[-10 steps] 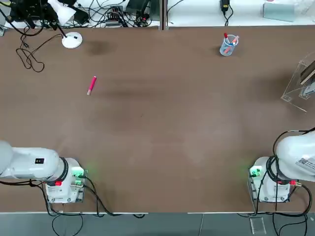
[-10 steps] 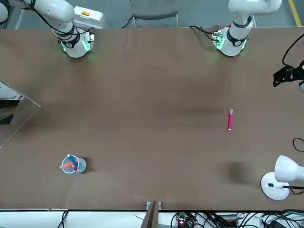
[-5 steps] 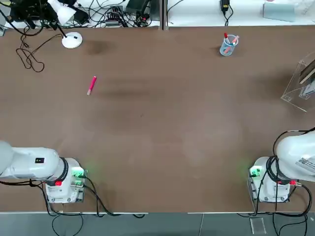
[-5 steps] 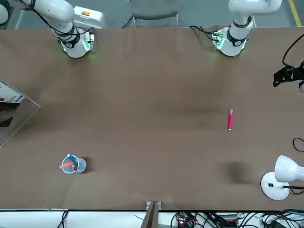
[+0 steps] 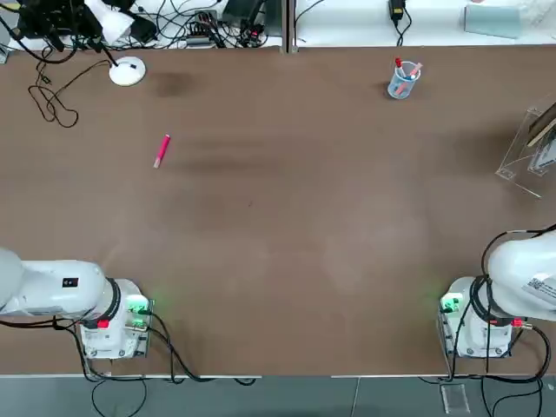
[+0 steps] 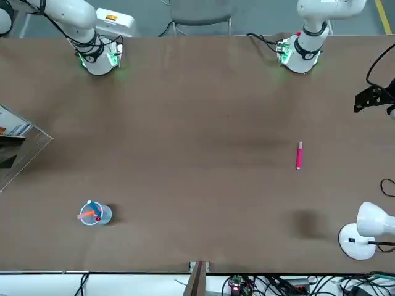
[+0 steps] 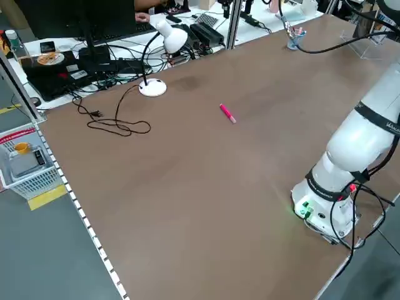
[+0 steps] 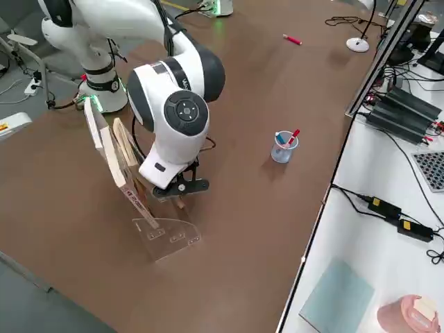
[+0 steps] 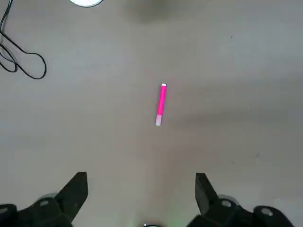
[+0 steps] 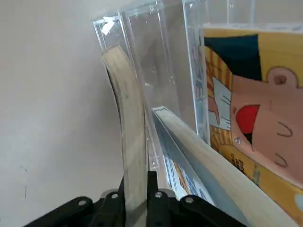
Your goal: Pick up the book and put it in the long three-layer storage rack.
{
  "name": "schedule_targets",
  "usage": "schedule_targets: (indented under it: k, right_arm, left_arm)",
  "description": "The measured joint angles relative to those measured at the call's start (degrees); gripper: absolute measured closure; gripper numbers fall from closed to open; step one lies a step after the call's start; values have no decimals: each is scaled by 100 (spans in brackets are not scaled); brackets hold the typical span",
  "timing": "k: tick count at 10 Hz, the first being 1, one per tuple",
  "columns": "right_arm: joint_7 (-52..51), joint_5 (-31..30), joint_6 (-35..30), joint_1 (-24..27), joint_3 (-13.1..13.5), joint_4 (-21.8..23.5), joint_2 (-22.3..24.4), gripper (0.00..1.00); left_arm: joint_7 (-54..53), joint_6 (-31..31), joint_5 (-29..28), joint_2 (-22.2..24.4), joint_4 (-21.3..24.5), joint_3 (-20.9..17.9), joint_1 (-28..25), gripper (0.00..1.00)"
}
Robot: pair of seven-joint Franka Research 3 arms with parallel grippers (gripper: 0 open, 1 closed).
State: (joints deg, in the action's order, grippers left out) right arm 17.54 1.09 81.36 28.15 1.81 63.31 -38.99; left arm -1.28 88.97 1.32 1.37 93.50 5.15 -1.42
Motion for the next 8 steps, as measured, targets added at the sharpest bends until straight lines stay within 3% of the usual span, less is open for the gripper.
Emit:
schedule_targets:
  k: [8]
  right_arm:
    - [-163, -115, 205, 2, 5, -16, -85, 84]
  left_arm:
    - [-32, 5, 1, -14, 0, -3, -29, 0]
